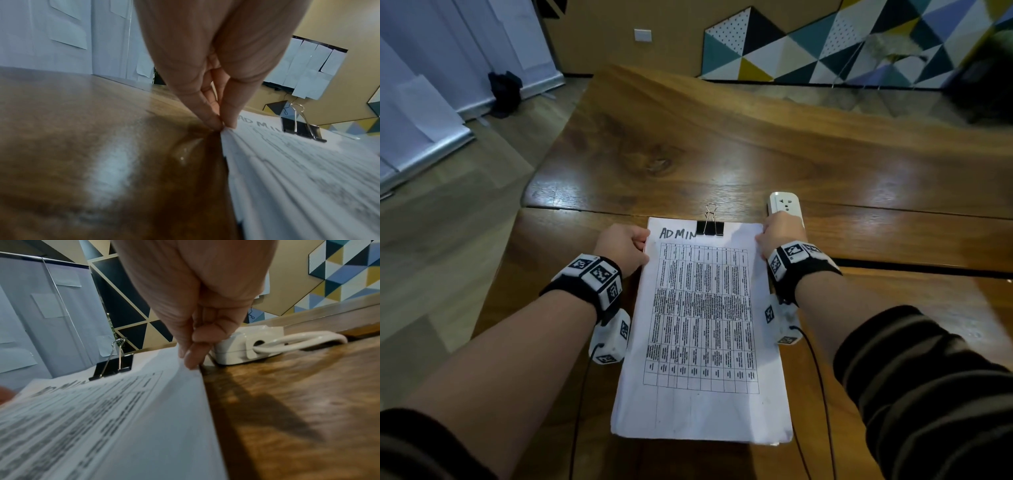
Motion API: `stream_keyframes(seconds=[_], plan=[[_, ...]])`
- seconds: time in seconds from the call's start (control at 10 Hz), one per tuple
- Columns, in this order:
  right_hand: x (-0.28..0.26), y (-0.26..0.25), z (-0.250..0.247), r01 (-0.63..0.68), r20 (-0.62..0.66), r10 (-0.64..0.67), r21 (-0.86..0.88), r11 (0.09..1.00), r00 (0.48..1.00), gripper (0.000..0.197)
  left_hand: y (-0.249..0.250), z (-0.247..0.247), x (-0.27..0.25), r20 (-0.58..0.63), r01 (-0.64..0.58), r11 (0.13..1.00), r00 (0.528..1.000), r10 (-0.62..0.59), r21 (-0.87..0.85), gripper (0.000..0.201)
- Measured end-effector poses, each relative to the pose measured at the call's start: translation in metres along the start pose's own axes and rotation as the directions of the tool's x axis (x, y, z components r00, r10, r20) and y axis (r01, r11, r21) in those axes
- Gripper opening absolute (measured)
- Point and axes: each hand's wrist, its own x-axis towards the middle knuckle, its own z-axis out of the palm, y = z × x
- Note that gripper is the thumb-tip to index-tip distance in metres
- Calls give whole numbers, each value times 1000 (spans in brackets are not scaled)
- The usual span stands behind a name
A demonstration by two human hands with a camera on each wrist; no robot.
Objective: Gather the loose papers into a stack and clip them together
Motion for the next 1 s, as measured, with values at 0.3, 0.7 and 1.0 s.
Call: stream_keyframes(seconds=[0.3,0.7,1.0], plan=[[-40,4,-6,27,110,-24,-21,999,994,22,-1,0,-24,158,-104,984,984,80,146,40],[-103,16,-4,59,332,-2,-162,985,943,15,-8,16,-63,208,-100,942,978,32,322,35],[-117,23,-42,160,333,-90,-191,968,939,15,26,-13,-87,163,-51,930,987,-10,363,36]])
